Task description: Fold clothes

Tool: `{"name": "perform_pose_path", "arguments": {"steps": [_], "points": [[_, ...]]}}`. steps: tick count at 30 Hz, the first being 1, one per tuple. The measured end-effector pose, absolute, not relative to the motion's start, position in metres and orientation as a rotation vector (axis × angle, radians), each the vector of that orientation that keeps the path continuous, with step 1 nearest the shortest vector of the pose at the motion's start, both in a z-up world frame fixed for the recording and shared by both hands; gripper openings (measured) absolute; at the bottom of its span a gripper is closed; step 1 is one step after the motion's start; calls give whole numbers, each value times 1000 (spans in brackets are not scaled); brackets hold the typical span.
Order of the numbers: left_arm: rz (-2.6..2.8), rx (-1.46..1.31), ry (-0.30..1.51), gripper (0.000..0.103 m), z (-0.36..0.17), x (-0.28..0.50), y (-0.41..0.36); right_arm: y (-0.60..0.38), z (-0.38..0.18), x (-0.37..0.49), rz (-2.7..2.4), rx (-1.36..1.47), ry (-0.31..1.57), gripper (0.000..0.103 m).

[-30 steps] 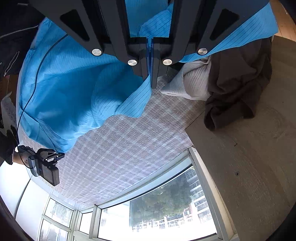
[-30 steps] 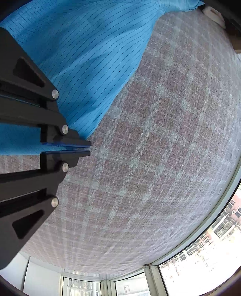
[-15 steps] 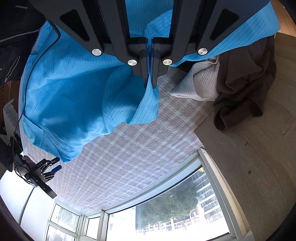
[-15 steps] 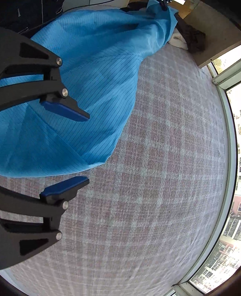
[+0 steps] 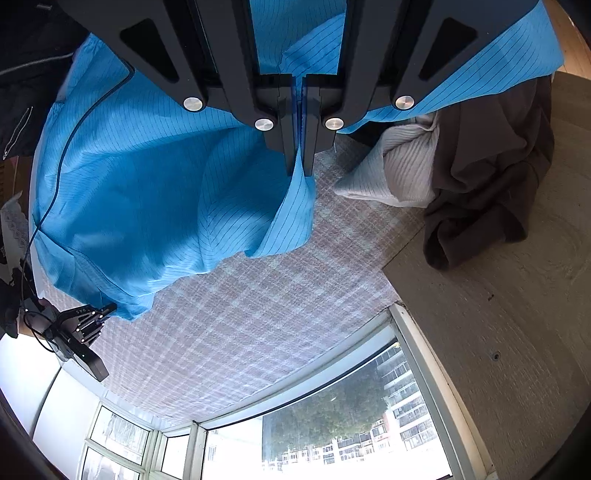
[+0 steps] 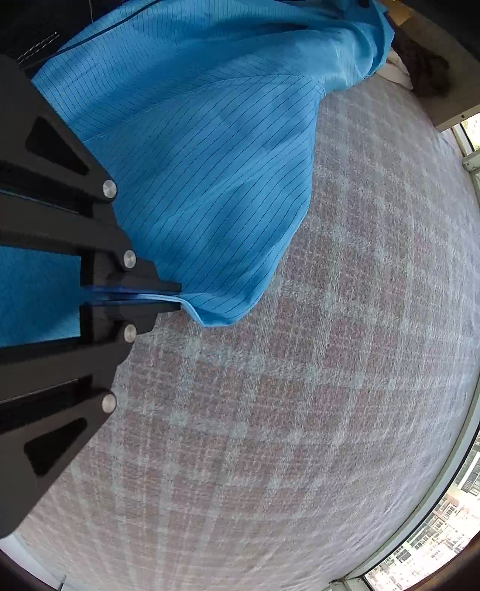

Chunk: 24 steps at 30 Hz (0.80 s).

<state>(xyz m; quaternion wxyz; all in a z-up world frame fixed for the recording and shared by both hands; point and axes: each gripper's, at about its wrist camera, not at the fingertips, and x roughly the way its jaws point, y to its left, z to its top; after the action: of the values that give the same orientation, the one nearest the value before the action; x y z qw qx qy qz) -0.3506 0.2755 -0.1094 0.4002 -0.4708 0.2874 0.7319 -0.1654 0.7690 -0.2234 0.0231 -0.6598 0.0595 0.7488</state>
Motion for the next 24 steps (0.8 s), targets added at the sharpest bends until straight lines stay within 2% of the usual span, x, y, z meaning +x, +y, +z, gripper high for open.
{"name": "perform_pose_path", "arguments": {"steps": [4, 6, 11, 13, 16, 21, 22, 24], "points": [[1895, -1153, 735, 0, -102, -351, 289, 746, -203, -162, 2347, -1937, 38, 1], [1946, -1116, 724, 0, -85, -361, 297, 751, -175, -164, 2361, -1789, -6, 1], [2109, -957, 626, 0, -12, -380, 296, 800, -54, -151, 2411, -1298, 66, 1], [2107, -938, 600, 0, 3, -373, 284, 805, -26, -137, 2434, -1241, 169, 1], [2026, -1092, 655, 4, -44, -368, 277, 780, -64, -131, 2374, -1370, 300, 2], [1856, -1396, 826, 7, -165, -366, 282, 765, -174, -124, 2100, -1744, 127, 10], [1845, -1394, 832, 13, -173, -365, 285, 764, -191, -120, 2069, -1790, 158, 10], [1843, -1372, 848, 17, -175, -362, 288, 757, -201, -119, 2047, -1820, 114, 10]]}}
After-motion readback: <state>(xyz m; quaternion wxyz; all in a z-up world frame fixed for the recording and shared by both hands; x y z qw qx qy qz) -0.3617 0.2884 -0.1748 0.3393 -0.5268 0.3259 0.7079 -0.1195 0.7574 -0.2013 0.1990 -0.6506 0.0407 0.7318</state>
